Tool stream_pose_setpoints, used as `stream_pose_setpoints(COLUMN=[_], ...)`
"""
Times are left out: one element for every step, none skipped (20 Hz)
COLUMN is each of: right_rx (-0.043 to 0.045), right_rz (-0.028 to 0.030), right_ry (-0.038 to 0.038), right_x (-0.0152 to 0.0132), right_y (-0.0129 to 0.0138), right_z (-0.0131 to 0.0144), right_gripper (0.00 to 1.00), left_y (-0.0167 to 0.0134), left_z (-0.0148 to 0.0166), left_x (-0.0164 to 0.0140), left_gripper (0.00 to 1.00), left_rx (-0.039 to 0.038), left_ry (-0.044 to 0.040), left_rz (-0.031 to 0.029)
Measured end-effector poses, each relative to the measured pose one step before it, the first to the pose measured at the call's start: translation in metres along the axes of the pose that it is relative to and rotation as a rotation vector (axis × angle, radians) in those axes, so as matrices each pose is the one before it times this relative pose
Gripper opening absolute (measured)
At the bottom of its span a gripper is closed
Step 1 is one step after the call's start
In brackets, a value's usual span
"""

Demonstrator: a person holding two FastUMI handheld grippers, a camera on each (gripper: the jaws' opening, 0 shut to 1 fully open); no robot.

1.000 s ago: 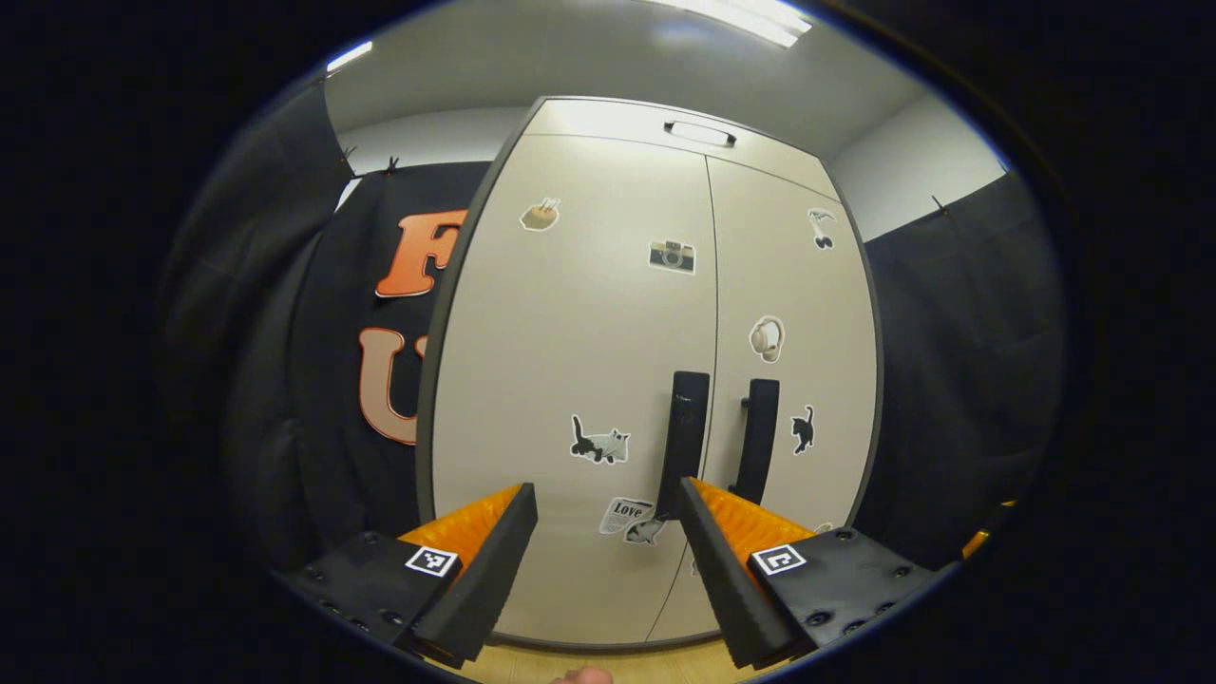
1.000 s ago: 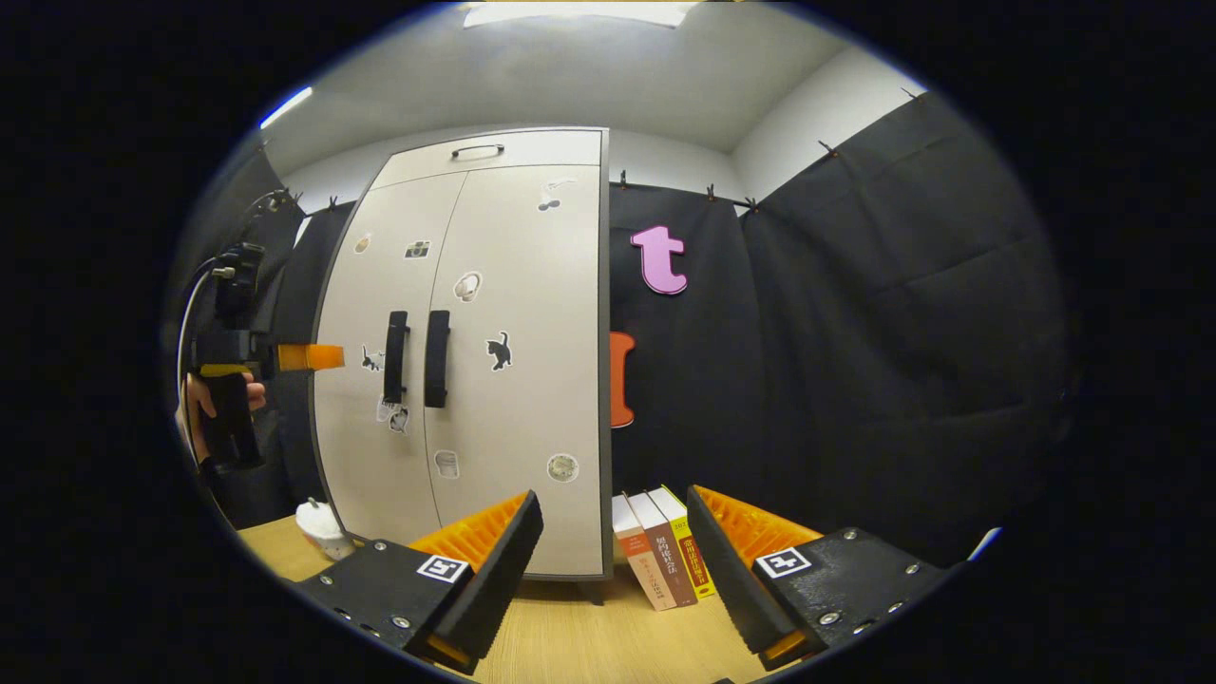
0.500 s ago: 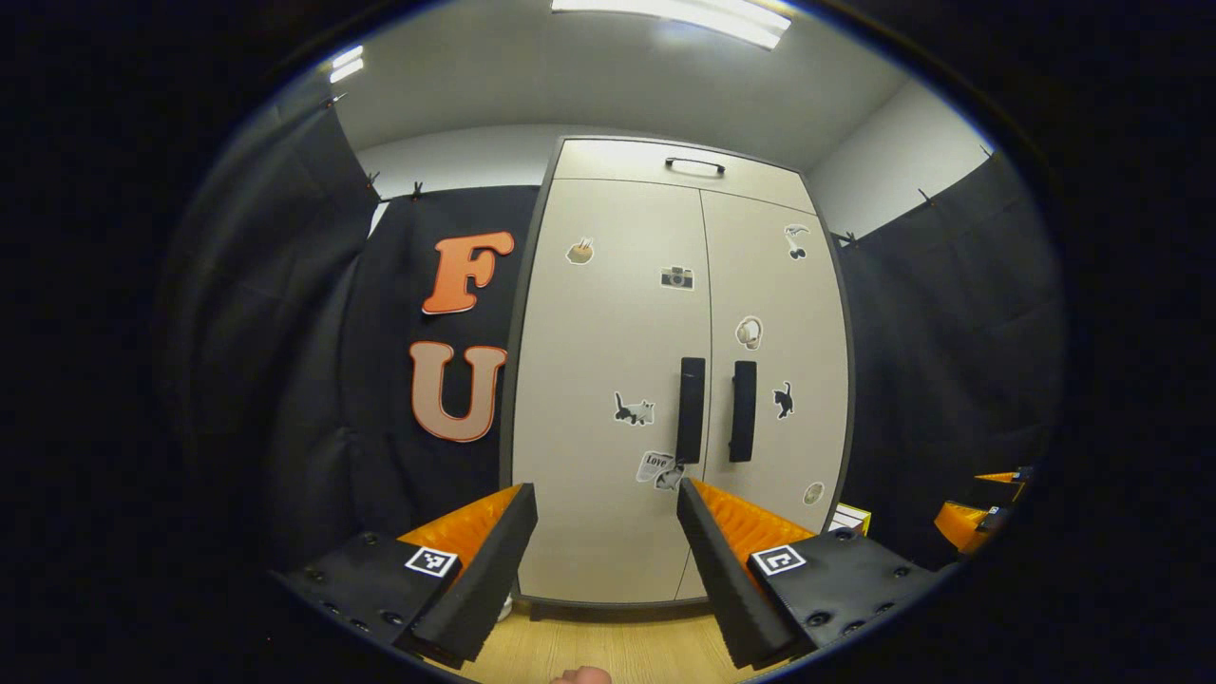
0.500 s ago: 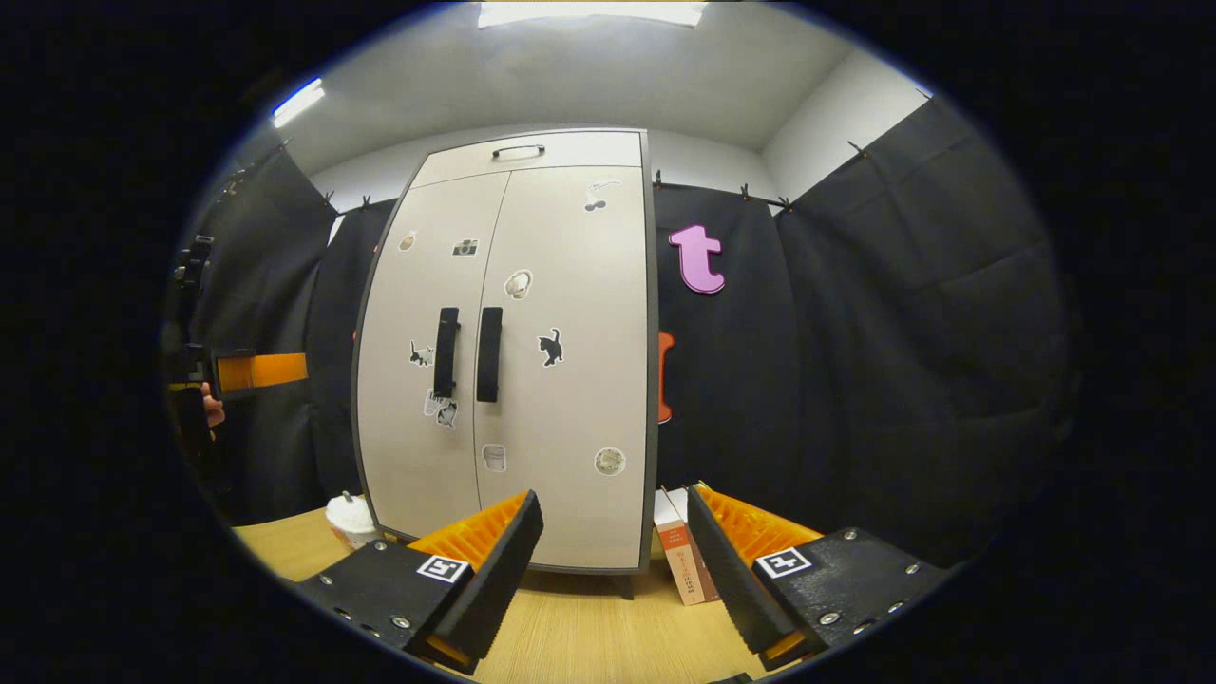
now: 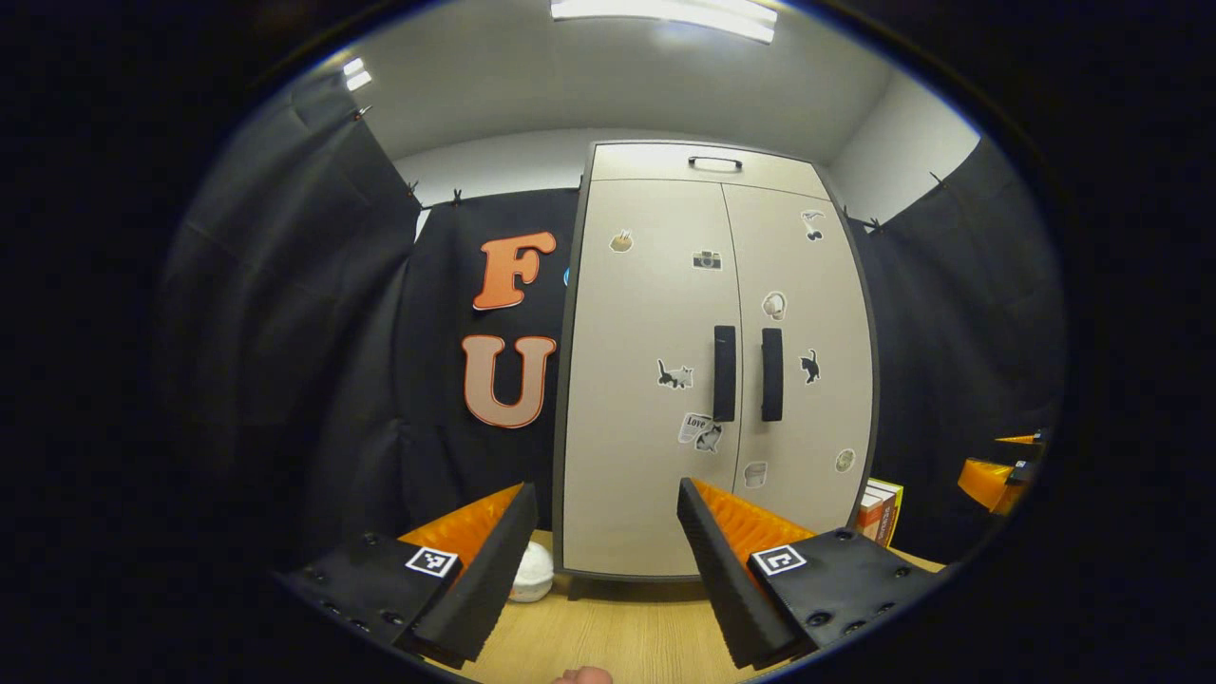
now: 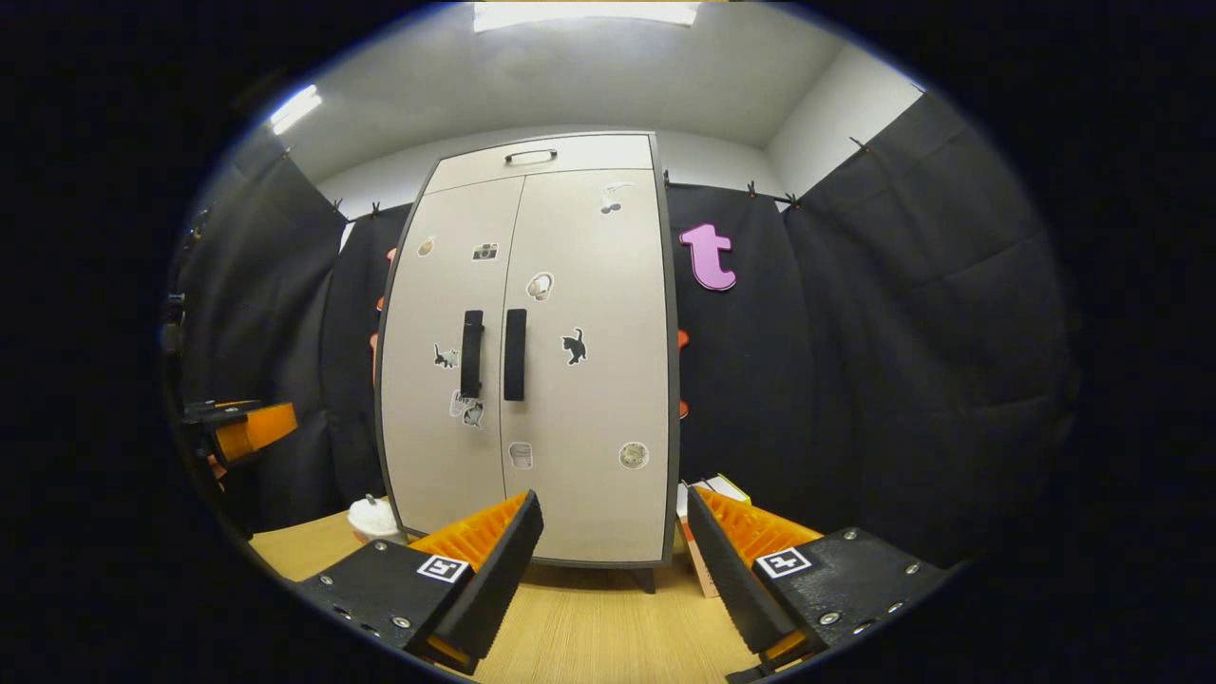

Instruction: Grab one shoe with the right hand and put it into the shoe cabinet, grab the other shoe with the left hand and put it into the shoe cabinet; then close the right door with the right hand and the left door with the left hand.

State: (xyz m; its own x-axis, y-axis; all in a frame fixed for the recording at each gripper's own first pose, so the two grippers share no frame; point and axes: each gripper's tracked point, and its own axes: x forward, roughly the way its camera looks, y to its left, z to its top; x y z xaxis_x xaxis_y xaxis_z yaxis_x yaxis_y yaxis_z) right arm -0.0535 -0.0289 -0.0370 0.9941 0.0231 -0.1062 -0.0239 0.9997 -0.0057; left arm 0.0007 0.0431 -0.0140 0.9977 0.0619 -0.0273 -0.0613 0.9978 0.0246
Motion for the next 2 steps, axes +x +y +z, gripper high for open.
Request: stream_pose_setpoints(right_rx=[-0.00460, -0.00503], right_rz=[-0.00122, -0.00152], right_ry=[-0.00086, -0.00073], right_x=[-0.00052, -0.00105], right_y=[-0.00084, -0.00057], right_z=[-0.00009, 0.00119], right_gripper=[0.94, 0.94], left_y=[-0.00219, -0.00118], left_z=[-0.00425, -0.00301], left_x=[-0.00137, -0.00094], left_gripper=[0.96, 0.96], left_rx=[-0.00830, -0.00697], left_ry=[0.01263, 0.00861], left_rz=[-0.00376, -0.00119])
